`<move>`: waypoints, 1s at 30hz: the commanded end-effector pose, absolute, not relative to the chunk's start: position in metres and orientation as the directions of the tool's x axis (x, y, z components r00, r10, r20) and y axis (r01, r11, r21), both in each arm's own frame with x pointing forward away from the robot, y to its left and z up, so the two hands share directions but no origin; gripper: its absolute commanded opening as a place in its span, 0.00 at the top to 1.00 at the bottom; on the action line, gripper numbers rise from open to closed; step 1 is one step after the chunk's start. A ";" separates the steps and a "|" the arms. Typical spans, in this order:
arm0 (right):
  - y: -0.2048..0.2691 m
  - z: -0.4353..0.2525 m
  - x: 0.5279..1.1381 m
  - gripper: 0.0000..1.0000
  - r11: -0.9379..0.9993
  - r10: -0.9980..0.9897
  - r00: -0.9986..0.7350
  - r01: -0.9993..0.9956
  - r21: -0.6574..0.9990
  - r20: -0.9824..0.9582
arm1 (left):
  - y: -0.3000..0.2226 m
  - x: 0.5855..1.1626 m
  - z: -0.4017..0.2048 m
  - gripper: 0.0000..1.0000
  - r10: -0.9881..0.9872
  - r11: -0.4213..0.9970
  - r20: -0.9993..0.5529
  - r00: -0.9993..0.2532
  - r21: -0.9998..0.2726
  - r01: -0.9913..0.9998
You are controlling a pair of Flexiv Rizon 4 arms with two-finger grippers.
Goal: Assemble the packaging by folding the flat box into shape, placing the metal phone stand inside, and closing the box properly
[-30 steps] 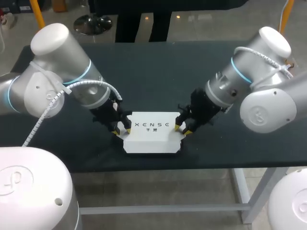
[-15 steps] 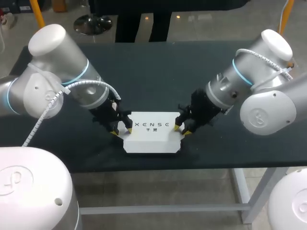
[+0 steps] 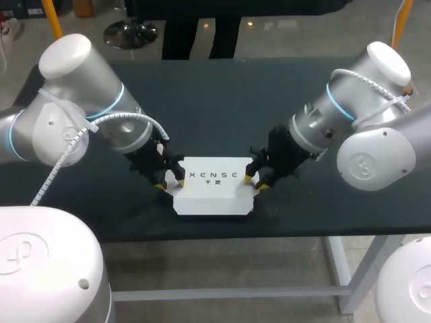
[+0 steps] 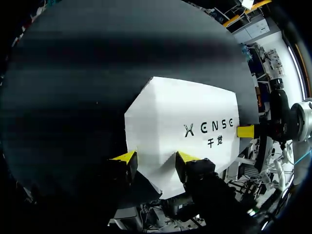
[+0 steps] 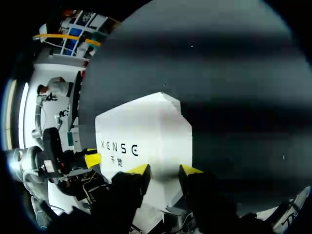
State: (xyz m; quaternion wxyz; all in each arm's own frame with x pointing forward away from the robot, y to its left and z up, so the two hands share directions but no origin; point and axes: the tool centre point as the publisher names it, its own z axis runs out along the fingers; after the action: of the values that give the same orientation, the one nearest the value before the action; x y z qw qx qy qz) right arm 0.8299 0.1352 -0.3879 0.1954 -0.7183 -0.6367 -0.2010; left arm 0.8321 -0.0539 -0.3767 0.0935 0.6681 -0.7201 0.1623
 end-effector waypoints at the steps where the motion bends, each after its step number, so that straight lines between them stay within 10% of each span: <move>1: 0.135 -0.390 0.831 0.56 -0.108 0.834 0.108 0.994 -0.032 0.541 | -0.055 0.832 -0.379 0.45 -0.933 0.055 0.348 -0.090 -0.109 -0.993; 30: 0.140 -0.389 0.830 0.57 -0.108 0.829 0.087 0.994 0.005 0.552 | -0.053 0.831 -0.380 0.53 -0.917 0.077 0.383 -0.114 -0.109 -0.991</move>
State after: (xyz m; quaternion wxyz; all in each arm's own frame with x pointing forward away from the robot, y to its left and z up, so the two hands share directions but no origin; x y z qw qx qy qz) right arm 0.8317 0.1375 -0.3858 0.1922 -0.7122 -0.6409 -0.2121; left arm 0.8315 -0.0546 -0.3765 0.1058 0.6577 -0.7263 0.1696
